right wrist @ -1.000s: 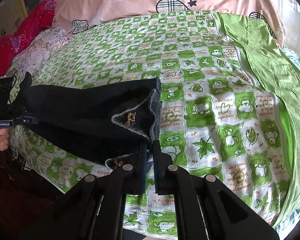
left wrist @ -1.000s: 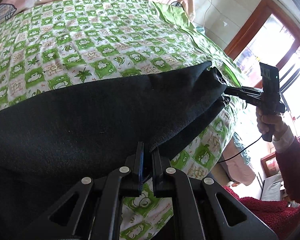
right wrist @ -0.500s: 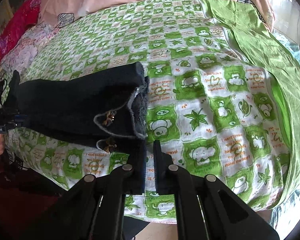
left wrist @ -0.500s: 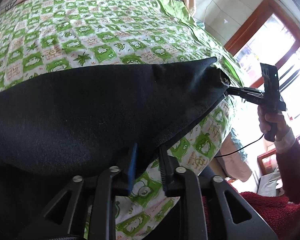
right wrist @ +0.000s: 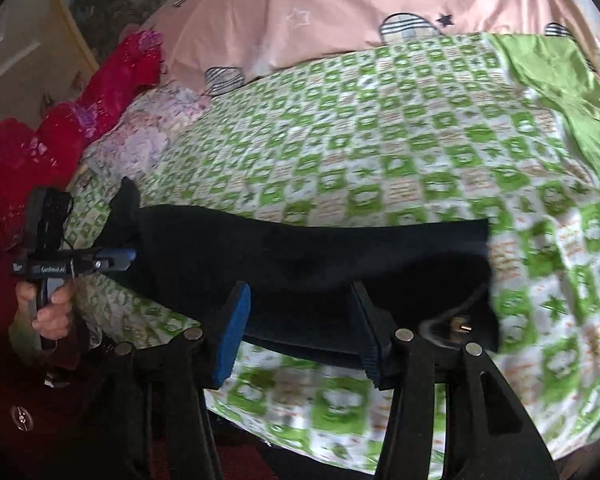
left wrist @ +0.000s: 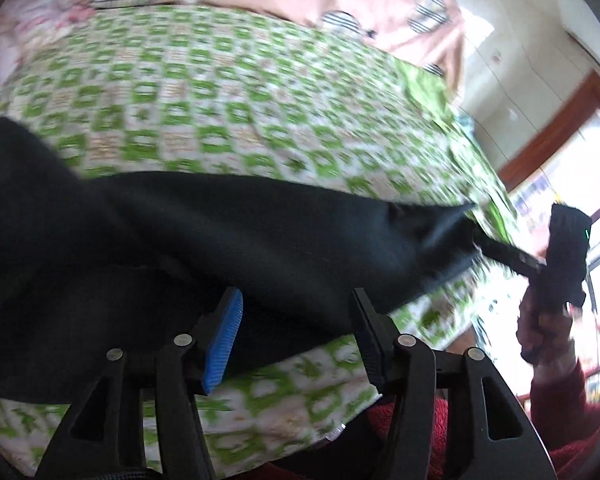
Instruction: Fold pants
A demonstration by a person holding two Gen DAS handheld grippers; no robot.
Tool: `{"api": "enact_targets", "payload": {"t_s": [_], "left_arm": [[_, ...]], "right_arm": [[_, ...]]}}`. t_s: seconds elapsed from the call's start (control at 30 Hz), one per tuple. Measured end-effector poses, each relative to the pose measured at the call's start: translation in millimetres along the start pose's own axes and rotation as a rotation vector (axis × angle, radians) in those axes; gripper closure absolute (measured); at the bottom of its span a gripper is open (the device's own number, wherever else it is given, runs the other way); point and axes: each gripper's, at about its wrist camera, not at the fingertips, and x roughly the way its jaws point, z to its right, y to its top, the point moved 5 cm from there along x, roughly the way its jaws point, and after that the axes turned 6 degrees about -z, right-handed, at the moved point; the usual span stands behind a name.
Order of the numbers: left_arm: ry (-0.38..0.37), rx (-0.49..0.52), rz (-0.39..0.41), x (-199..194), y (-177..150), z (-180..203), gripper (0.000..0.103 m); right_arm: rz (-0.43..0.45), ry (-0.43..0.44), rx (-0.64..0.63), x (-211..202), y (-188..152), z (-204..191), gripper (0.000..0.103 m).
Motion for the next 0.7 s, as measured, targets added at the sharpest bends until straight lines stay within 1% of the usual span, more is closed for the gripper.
{"api": "enact_targets", "payload": {"t_s": [0.1, 0.17, 0.27, 0.4, 0.47, 0.5, 0.57, 0.67, 0.7], "left_arm": [[0.075, -0.118, 0.017, -17.1, 15.5, -36.5, 0.045], [0.131, -0.196, 0.011, -26.6, 27.2, -59.4, 0.045], [0.203, -0.284, 0.003, -38.4, 47.5, -91.6, 0.045], [0.248, -0.391, -0.013, -44.1, 73.2, -119.5, 0.044], [0.263, -0.427, -0.023, -44.4, 83.0, -133.9, 0.044], [0.283, -0.445, -0.03, -43.7, 88.3, -140.2, 0.044], [0.323, -0.46, -0.054, -38.5, 96.7, -146.0, 0.044], [0.36, -0.462, -0.087, -31.4, 101.4, -154.6, 0.044], [0.367, -0.462, -0.093, -28.8, 102.0, -156.2, 0.047]], "right_arm": [[-0.031, 0.074, -0.066, 30.9, 8.7, -35.4, 0.051], [-0.057, 0.114, -0.12, 50.9, 14.0, -61.5, 0.051], [-0.089, 0.165, -0.213, 75.9, 19.1, -102.7, 0.051], [-0.117, 0.223, -0.343, 104.2, 26.0, -158.2, 0.051], [-0.128, 0.256, -0.395, 118.8, 31.2, -183.1, 0.051], [-0.133, 0.26, -0.417, 127.6, 34.6, -193.9, 0.051], [-0.134, 0.238, -0.458, 144.0, 41.0, -211.4, 0.051], [-0.144, 0.18, -0.515, 166.8, 47.1, -225.6, 0.051], [-0.15, 0.153, -0.529, 174.9, 48.3, -227.3, 0.051]]}}
